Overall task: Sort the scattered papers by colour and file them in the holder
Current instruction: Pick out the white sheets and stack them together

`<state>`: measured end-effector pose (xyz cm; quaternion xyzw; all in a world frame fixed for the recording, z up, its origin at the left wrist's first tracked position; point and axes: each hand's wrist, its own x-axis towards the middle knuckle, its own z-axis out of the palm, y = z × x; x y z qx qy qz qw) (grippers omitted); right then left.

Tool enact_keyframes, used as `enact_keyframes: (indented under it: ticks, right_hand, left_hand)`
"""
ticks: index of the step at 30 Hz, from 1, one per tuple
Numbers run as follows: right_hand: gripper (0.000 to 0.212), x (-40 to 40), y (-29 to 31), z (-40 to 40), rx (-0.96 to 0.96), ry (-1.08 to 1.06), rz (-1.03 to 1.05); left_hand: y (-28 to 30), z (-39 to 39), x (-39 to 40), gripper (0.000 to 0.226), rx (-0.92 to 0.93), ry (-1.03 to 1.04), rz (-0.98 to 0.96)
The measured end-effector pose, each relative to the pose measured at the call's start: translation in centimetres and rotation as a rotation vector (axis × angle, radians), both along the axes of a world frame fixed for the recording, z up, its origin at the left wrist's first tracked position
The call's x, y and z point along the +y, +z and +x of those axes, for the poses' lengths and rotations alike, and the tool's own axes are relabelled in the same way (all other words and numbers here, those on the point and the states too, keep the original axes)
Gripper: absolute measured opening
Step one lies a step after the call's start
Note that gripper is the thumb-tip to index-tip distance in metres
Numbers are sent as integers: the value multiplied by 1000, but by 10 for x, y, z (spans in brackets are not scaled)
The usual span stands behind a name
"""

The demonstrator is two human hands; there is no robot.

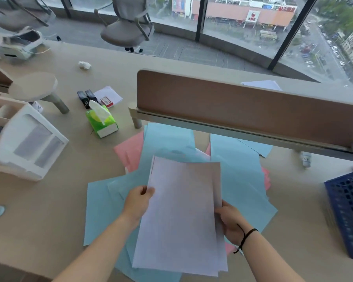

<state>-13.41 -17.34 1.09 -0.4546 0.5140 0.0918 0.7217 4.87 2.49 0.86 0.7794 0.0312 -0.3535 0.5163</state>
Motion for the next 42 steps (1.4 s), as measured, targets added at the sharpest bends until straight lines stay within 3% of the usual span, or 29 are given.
enact_keyframes:
  ticks: [8,10,15,16,18,19,22,26,37,42]
  right_hand:
    - [25,-9,6,-2,-57,-38,84]
    - [30,-10,4,0,-41,-39,79]
    - [58,-16,-9,14,-21,17,96]
    - [57,-19,-13,20,3,42,76]
    - [43,-27,-19,36,41,132,-19]
    - [33,-34,-25,46,43,182,-95]
    - [10,-67,-41,78,63,299,-462]
    - [26,-107,-42,120,104,427,-767]
    - [46,-136,-81,183,107,844,-956]
    - [29,-145,-87,186,94,796,-870]
  left_hand:
    - [-10,-22,-18,7,-2,-112,21]
    - [-12,-25,-19,23,-27,-90,40]
    - [-33,-22,-7,91,95,94,84]
    - [-36,-21,-5,84,116,117,79]
    - [-34,-20,-6,35,94,104,107]
    - [-32,-20,-7,22,58,98,132]
    - [-36,-16,-8,22,-13,91,173]
    - [-50,-7,-8,19,-59,100,207]
    - [-70,18,-6,19,-45,257,116]
    - [-75,28,2,20,-33,286,106]
